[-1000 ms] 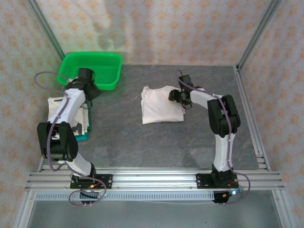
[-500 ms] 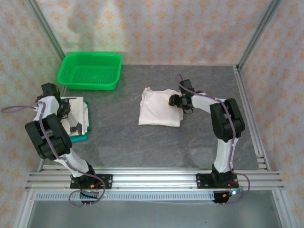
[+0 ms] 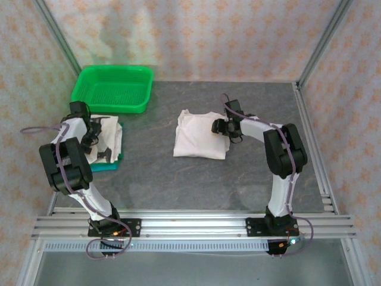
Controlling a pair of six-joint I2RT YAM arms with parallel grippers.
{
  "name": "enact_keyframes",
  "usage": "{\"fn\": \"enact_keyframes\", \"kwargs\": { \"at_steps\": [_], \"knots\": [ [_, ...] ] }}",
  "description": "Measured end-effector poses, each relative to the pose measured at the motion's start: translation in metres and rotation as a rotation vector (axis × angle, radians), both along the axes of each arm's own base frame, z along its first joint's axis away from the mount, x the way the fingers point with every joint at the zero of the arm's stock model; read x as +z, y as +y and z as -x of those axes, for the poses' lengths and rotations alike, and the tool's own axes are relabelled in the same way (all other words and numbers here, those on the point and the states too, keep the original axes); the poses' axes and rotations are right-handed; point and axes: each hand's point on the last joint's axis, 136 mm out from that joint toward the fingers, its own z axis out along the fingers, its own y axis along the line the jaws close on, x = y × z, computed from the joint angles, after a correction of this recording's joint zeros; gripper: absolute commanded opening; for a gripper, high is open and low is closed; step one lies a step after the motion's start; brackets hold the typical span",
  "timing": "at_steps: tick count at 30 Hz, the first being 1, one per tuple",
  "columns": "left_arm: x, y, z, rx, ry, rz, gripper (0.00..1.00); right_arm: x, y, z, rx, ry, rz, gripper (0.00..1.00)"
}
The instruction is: Fold and stack the t-shirts
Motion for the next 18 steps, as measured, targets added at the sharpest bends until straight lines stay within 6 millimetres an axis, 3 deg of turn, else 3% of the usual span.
{"fn": "enact_keyframes", "kwargs": {
  "at_steps": [11, 18],
  "knots": [
    [0.0, -0.035, -0.017, 0.042, -0.123, 0.064, 0.85, 0.0, -0.001, 0.003, -0.003, 0.006, 0.0, 0.65],
    [0.006, -0.081, -0.042, -0.038, -0.16, 0.158, 0.85, 0.0, -0.002, 0.005, -0.009, 0.01, -0.002, 0.65]
  ]
}}
